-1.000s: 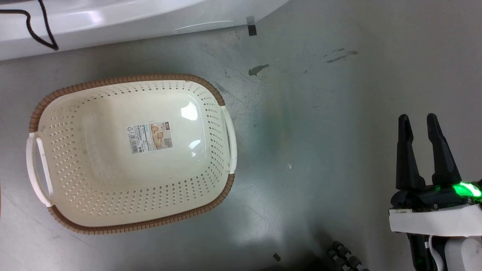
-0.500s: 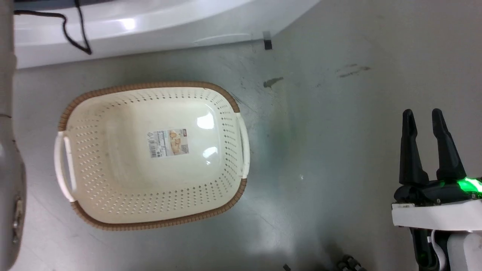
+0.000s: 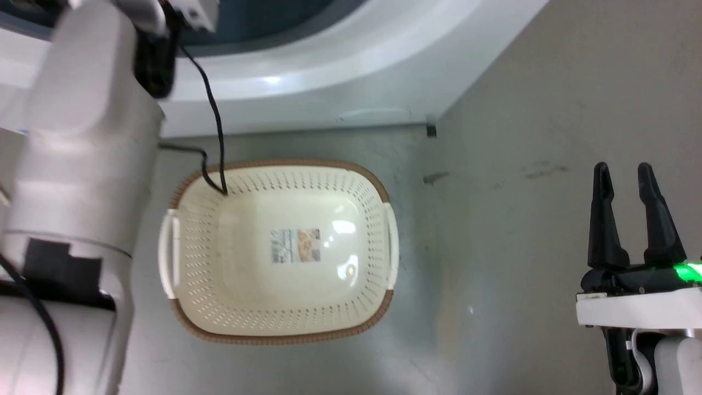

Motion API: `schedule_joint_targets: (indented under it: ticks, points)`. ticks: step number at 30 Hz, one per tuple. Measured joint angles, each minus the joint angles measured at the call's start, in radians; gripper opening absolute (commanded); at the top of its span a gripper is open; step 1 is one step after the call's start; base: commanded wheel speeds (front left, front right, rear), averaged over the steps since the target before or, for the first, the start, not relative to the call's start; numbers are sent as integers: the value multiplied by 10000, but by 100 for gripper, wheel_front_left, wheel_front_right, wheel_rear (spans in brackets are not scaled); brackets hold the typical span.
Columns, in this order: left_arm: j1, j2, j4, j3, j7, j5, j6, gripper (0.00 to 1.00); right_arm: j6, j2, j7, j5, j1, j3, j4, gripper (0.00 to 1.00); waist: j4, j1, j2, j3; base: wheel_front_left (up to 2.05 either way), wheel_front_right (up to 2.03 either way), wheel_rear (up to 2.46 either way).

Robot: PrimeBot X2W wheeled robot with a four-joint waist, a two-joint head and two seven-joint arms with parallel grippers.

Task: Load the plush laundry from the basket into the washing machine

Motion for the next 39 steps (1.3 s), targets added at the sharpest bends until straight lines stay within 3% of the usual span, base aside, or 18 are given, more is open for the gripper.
schedule_joint_targets:
  ticks: [15, 21, 33, 39]
  points:
    - [2846, -435, -228, 63, -677, -510, -65, 100, 0, 0, 0, -188, 625, -230, 675, 100, 715, -2, 0, -2239, 0, 0, 0]
    - [4914, -449, -1649, -151, -777, -226, 196, 100, 0, 0, 0, -219, 1303, -339, 949, 100, 993, -2, 0, -3574, 0, 0, 0]
    - [8575, -407, -4688, 598, -779, 27, 1097, 100, 0, 2, 0, -276, 2281, -326, 1260, 100, 1300, -1, 0, -5549, 0, 0, 0]
    - [10064, -276, -5754, 690, -779, 15, 1237, 100, 0, 0, 0, -380, 2524, -326, 1304, 100, 1290, -1, 0, -6181, 0, 0, 0]
